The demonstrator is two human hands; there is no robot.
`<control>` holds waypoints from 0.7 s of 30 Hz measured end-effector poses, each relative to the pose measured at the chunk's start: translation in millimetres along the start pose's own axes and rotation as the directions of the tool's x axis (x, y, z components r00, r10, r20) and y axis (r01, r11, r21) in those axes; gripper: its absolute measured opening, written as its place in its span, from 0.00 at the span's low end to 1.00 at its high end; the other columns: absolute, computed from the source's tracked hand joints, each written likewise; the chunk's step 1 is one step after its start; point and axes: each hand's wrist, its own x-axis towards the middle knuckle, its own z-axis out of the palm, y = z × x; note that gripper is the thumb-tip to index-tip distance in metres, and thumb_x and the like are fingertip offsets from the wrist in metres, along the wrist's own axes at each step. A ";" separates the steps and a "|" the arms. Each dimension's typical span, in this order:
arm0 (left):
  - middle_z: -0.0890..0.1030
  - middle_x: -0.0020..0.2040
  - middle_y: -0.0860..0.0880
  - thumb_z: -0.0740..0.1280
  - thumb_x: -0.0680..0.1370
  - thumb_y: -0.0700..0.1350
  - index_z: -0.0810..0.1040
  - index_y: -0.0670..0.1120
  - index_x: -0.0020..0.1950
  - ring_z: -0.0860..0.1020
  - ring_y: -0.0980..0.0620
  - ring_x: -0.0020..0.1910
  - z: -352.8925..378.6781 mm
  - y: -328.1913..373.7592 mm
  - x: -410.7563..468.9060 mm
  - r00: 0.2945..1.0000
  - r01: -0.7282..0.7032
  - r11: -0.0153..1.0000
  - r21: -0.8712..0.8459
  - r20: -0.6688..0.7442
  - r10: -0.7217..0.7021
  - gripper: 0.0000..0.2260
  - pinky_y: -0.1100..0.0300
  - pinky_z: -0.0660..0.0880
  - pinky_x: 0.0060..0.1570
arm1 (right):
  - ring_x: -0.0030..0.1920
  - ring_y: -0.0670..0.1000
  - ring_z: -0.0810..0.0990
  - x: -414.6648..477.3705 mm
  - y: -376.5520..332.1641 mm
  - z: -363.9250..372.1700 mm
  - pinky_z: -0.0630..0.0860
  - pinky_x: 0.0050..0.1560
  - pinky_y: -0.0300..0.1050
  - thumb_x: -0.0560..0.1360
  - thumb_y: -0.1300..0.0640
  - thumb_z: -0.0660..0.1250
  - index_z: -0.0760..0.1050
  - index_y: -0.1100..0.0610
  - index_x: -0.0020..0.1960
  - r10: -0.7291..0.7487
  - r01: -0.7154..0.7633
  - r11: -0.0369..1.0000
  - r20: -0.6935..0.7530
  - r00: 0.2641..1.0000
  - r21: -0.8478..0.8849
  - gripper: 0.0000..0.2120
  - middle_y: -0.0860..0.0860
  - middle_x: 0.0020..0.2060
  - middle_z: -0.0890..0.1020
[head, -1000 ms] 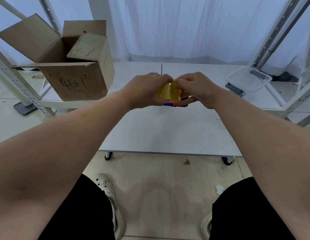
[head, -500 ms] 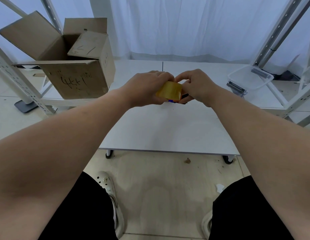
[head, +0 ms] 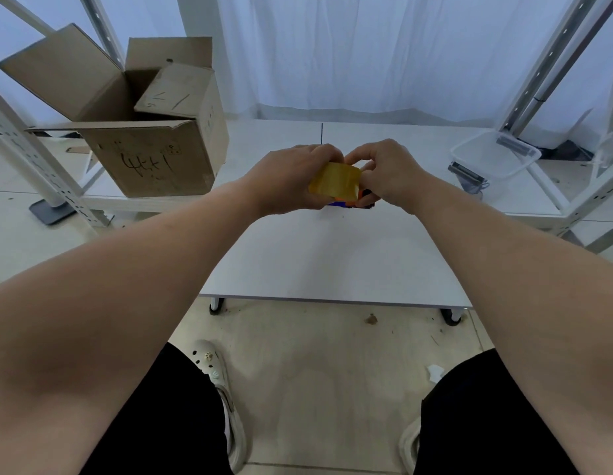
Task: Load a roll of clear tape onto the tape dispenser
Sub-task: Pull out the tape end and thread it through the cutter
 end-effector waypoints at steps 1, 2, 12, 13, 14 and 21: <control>0.76 0.60 0.50 0.71 0.72 0.53 0.67 0.50 0.66 0.74 0.49 0.57 -0.1 -0.6 -0.3 1.000 0.015 1.000 -0.013 0.006 -0.015 0.26 0.59 0.67 0.46 | 0.41 0.60 0.84 -1.1 1.3 0.0 0.83 0.46 0.56 0.74 0.67 0.61 0.77 0.54 0.58 0.007 -0.008 0.999 0.028 1.000 0.037 0.17 0.61 0.48 0.81; 0.76 0.61 0.50 0.71 0.72 0.54 0.67 0.50 0.66 0.74 0.48 0.56 -0.9 -1.8 -0.7 0.999 0.040 0.998 -0.040 0.002 -0.040 0.26 0.59 0.68 0.46 | 0.45 0.59 0.84 -1.8 1.7 0.2 0.82 0.49 0.56 0.74 0.67 0.60 0.76 0.54 0.60 0.018 -0.023 0.994 0.050 0.999 0.107 0.17 0.62 0.49 0.82; 0.76 0.58 0.48 0.72 0.70 0.50 0.68 0.47 0.63 0.75 0.45 0.52 -4.9 -2.0 2.1 0.985 0.147 0.985 -0.090 -0.082 -0.154 0.25 0.55 0.71 0.45 | 0.46 0.55 0.83 5.3 -21.3 7.9 0.81 0.51 0.55 0.69 0.55 0.73 0.82 0.61 0.43 0.017 0.026 0.983 -0.232 0.972 0.182 0.09 0.56 0.43 0.84; 0.76 0.58 0.48 0.72 0.69 0.50 0.68 0.47 0.63 0.75 0.45 0.51 -6.1 -0.6 2.6 0.983 0.148 0.984 -0.101 -0.091 -0.158 0.25 0.55 0.71 0.45 | 0.45 0.56 0.84 6.6 -20.9 7.9 0.81 0.51 0.55 0.69 0.55 0.74 0.81 0.61 0.41 0.035 0.015 0.981 -0.256 0.966 0.192 0.08 0.57 0.42 0.84; 0.76 0.57 0.48 0.72 0.69 0.50 0.68 0.47 0.62 0.75 0.45 0.50 -7.2 0.9 3.0 0.982 0.150 0.983 -0.108 -0.100 -0.160 0.25 0.55 0.71 0.44 | 0.45 0.56 0.84 7.4 -20.8 7.8 0.82 0.50 0.55 0.69 0.56 0.73 0.81 0.61 0.40 0.053 0.004 0.978 -0.269 0.962 0.207 0.07 0.57 0.42 0.84; 0.76 0.59 0.45 0.71 0.71 0.48 0.68 0.45 0.63 0.76 0.42 0.51 -11.0 4.2 1.0 0.992 0.086 0.995 0.041 -0.093 -0.082 0.24 0.53 0.71 0.45 | 0.43 0.57 0.85 3.3 -27.7 4.4 0.84 0.44 0.47 0.71 0.61 0.73 0.81 0.64 0.44 0.127 -0.075 0.969 -0.214 0.969 0.234 0.07 0.61 0.44 0.84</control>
